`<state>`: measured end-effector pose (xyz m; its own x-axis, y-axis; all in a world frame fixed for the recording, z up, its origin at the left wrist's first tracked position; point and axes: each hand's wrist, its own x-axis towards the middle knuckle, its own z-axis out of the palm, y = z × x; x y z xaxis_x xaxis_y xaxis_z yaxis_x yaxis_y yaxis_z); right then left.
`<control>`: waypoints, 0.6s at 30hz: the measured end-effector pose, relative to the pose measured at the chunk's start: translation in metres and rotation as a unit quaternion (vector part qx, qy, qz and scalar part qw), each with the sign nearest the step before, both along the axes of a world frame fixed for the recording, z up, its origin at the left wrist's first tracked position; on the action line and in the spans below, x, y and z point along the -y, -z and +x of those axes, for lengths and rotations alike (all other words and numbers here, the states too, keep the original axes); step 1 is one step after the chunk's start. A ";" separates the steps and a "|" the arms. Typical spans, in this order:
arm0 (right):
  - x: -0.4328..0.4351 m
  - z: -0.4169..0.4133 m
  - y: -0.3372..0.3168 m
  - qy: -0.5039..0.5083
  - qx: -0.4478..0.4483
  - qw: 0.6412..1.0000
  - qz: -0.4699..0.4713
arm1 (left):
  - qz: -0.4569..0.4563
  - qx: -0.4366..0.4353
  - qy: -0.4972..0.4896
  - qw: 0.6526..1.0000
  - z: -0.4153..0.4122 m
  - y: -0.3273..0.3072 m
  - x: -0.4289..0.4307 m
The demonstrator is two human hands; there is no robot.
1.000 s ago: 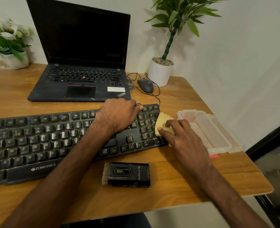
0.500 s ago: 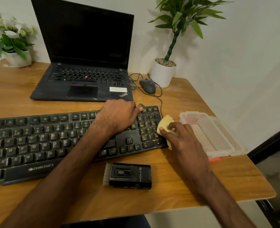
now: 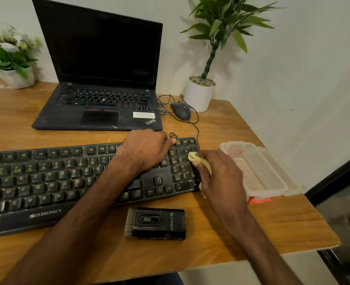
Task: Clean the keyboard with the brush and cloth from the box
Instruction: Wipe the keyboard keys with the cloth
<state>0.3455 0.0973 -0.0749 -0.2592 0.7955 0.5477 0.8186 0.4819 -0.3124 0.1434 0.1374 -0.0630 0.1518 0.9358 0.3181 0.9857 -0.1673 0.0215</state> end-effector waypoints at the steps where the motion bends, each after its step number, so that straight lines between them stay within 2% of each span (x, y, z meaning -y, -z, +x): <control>1: -0.009 -0.004 -0.003 0.011 -0.008 1.000 0.025 | 0.003 0.000 0.003 1.000 0.001 0.001 0.000; 4: -0.034 -0.018 -0.011 0.021 0.022 0.997 0.073 | 0.009 0.014 0.009 1.000 0.002 0.003 -0.001; 7: -0.035 -0.031 -0.004 -0.043 0.044 0.998 0.008 | -0.018 0.025 0.000 1.000 -0.001 0.003 -0.003; 10: -0.016 -0.023 0.004 -0.106 0.044 0.993 -0.018 | -0.030 0.020 -0.010 0.999 -0.005 0.003 -0.004; 15: 0.016 0.010 0.010 -0.149 0.036 0.987 -0.050 | -0.017 0.022 0.005 1.000 -0.002 0.004 -0.003; 18: 0.008 0.014 -0.001 -0.141 0.055 0.986 -0.072 | -0.025 0.030 0.010 0.999 0.002 0.002 -0.003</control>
